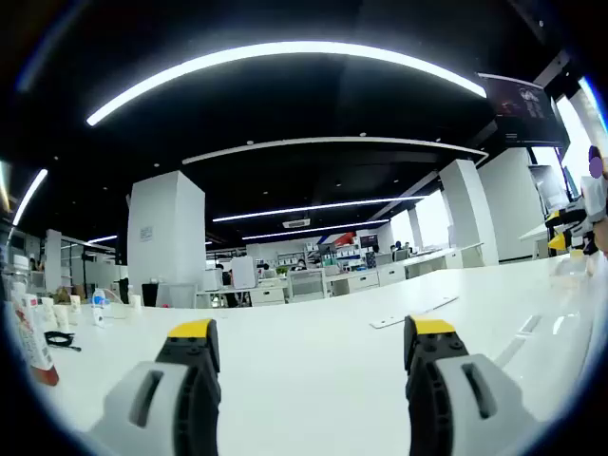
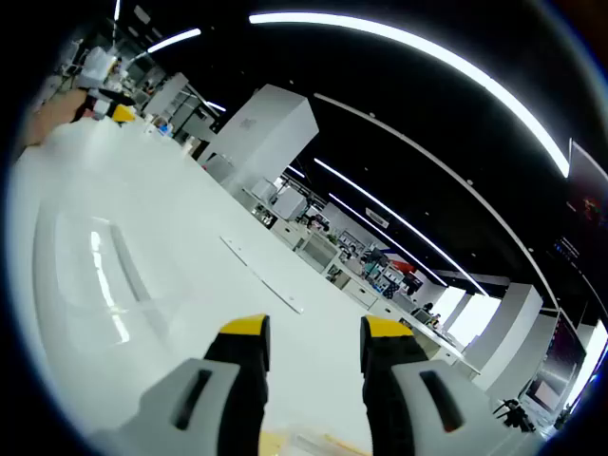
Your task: Snap each plastic latch of the storage box into its locked position after aligning the lid with the box until every specified latch is closed and the lid sits flush.
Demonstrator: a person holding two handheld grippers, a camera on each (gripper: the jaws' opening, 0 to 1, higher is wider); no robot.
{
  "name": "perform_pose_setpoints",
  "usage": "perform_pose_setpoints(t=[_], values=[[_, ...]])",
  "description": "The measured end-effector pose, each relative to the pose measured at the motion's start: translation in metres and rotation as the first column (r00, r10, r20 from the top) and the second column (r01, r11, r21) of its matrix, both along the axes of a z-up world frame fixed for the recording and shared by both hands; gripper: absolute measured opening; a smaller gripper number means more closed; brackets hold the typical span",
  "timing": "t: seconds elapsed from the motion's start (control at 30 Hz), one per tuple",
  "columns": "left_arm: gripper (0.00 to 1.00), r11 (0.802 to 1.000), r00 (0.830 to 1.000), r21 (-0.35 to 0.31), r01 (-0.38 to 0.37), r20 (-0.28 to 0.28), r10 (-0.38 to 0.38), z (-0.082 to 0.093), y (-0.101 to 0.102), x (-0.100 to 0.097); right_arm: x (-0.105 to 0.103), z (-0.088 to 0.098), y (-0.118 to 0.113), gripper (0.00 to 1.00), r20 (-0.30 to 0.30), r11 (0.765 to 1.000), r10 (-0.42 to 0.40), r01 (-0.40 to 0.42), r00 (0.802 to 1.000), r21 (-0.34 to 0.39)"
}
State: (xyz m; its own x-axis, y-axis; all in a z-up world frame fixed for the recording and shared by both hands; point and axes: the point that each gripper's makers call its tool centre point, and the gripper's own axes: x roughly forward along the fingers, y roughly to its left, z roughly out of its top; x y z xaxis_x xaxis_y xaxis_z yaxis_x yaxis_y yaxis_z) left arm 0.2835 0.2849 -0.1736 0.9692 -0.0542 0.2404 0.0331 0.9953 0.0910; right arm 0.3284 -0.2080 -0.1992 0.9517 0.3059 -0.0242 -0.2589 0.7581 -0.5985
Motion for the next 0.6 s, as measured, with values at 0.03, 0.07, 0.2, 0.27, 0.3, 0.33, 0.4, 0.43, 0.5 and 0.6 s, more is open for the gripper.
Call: perform_pose_setpoints(t=[0.03, 0.07, 0.2, 0.27, 0.3, 0.33, 0.4, 0.43, 0.5, 0.6], values=[[0.8, 1.0, 1.0, -0.007, 0.003, 0.009, -0.003, 0.002, 0.0, -0.002, 0.0, -0.001, 0.0, 0.37, -0.004, 1.0, 0.004, -0.004, 1.0, 0.015], [0.8, 1.0, 1.0, -0.015, 0.006, 0.018, -0.006, 0.004, 0.001, -0.004, 0.001, -0.002, 0.0, 0.37, -0.008, 1.0, 0.008, -0.008, 1.0, 0.029], [0.8, 1.0, 0.997, -0.03, 0.007, 0.081, -0.005, 0.017, 0.004, -0.016, 0.005, -0.008, 0.0, 0.37, -0.024, 0.998, 0.019, -0.017, 1.0, 0.052], [0.8, 1.0, 0.996, -0.029, -0.005, 0.092, 0.008, 0.019, 0.007, -0.019, 0.005, -0.009, -0.002, 0.37, -0.034, 0.998, 0.013, -0.011, 0.999, 0.058], [0.8, 1.0, 0.995, -0.028, -0.008, 0.097, 0.011, 0.02, 0.008, -0.02, 0.002, -0.01, -0.002, 0.36, -0.054, 0.995, 0.019, -0.014, 0.998, 0.095], [0.8, 1.0, 0.995, -0.027, -0.009, 0.099, 0.011, 0.02, 0.009, -0.019, 0.0, -0.008, 0.0, 0.36, -0.064, 0.99, 0.032, -0.023, 0.997, 0.142], [0.8, 0.999, 0.995, -0.034, 0.005, 0.103, -0.001, 0.021, 0.008, -0.02, -0.006, -0.003, 0.004, 0.36, -0.058, 0.973, 0.07, -0.056, 0.996, 0.223], [0.8, 0.999, 0.995, -0.039, 0.017, 0.104, -0.012, 0.021, 0.006, -0.02, -0.008, -0.004, 0.005, 0.35, -0.066, 0.967, 0.082, -0.064, 0.994, 0.245], [0.8, 0.998, 0.993, -0.045, 0.04, 0.11, -0.035, 0.023, 0.003, -0.021, -0.011, -0.004, 0.006, 0.34, -0.069, 0.955, 0.101, -0.077, 0.993, 0.287], [0.8, 0.996, 0.99, -0.055, 0.068, 0.13, -0.06, 0.028, 0.0, -0.025, -0.009, -0.006, 0.001, 0.33, -0.048, 0.964, 0.072, -0.057, 0.996, 0.261]])
